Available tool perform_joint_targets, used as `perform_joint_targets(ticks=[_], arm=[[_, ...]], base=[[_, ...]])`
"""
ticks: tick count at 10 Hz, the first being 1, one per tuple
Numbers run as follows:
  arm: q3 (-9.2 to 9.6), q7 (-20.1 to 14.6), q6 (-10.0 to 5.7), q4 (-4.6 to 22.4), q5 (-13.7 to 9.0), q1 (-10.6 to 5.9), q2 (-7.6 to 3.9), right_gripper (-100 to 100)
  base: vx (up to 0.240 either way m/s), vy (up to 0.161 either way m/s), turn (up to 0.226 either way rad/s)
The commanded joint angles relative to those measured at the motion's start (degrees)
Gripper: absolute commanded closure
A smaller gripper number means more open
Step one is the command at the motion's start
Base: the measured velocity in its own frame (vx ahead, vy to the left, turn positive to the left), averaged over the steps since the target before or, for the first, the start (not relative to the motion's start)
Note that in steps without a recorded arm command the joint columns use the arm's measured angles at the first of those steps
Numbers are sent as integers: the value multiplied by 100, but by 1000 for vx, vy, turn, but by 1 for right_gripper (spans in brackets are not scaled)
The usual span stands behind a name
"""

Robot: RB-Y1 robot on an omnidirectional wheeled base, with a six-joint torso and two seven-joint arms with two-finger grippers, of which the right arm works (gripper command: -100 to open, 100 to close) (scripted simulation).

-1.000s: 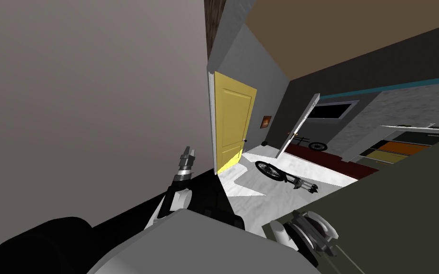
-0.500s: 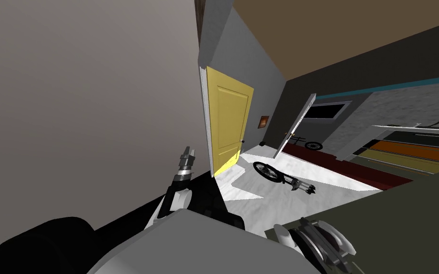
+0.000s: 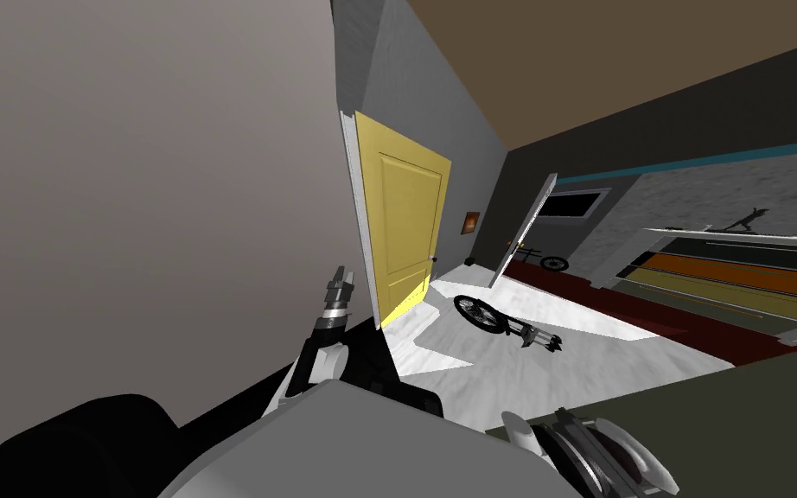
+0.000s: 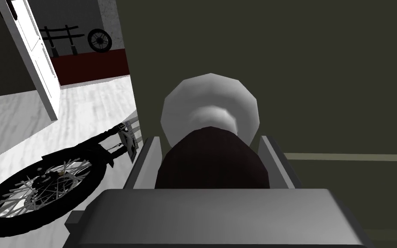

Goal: Push the door open

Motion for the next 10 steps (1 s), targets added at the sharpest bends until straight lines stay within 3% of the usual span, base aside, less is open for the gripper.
perform_joint_targets(ticks=[1,10], arm=[[-81,13,-26,9,-72,23,-46,100],[-599,98,-192,69,-534,173,-208,100]], base=[[90,-113,-29],[132,-171,-52]])
